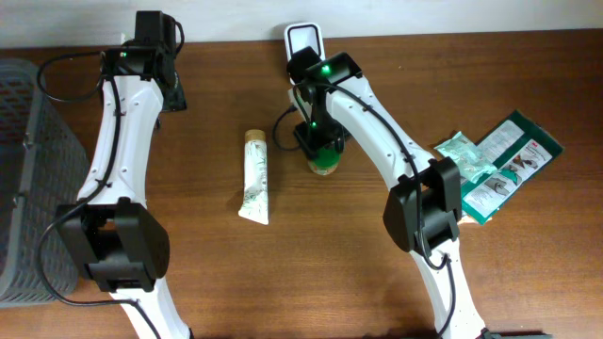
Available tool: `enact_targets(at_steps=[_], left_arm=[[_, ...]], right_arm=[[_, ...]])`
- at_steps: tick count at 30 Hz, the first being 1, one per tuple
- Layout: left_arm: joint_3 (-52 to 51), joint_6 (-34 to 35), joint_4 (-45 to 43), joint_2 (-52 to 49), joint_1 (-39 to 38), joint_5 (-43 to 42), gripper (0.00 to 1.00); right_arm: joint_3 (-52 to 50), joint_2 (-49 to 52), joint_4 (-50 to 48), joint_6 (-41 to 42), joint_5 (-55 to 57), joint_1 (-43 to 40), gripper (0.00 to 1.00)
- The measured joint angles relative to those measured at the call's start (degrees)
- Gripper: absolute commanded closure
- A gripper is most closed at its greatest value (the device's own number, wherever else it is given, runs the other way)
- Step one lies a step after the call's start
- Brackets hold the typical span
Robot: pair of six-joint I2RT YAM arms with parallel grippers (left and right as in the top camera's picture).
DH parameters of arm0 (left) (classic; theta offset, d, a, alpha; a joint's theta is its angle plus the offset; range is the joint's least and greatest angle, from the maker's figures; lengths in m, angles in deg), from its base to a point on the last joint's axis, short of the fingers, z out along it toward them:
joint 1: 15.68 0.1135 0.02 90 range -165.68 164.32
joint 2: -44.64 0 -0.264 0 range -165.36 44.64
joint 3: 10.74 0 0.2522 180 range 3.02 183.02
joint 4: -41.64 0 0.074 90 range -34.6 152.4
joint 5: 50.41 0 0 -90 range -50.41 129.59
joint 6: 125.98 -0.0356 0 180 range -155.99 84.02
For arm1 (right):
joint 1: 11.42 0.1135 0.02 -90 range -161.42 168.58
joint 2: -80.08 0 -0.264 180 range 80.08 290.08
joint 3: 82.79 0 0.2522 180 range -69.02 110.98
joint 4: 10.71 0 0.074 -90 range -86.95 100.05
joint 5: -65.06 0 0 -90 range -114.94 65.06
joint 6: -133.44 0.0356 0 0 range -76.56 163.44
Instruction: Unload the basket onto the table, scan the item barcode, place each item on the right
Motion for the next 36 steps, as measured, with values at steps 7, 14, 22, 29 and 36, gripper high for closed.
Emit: enact_targets(at_steps=[7,14,22,29,36], left_arm=[[0.00,0.00,0.00,0.00,0.00,0.00,0.01],[0.00,0.00,0.02,0.00,0.00,0.00,0.01],[0.00,0.00,0.00,0.00,0.00,0.00,0.01],[0.00,0.00,0.02,0.00,0.00,0.00,0.01],[0.00,0.00,0.00,0.00,0.00,0.00,0.01]], right_arm=[[0.02,0.00,0.22,-25.51,-6.99,2.43,0.25],[-0.20,0.00,-4.39,-21.49,-7.80,2.51,0.02],[-0.20,0.63,-4.26,-8.31,-5.81,2.51,0.09],[-1.70,1.27,-2.80,-6.38,-5.55,2.51,0.14],[-4.72,1.51,-3.72,-6.34,-4.76,2.51,0.29]])
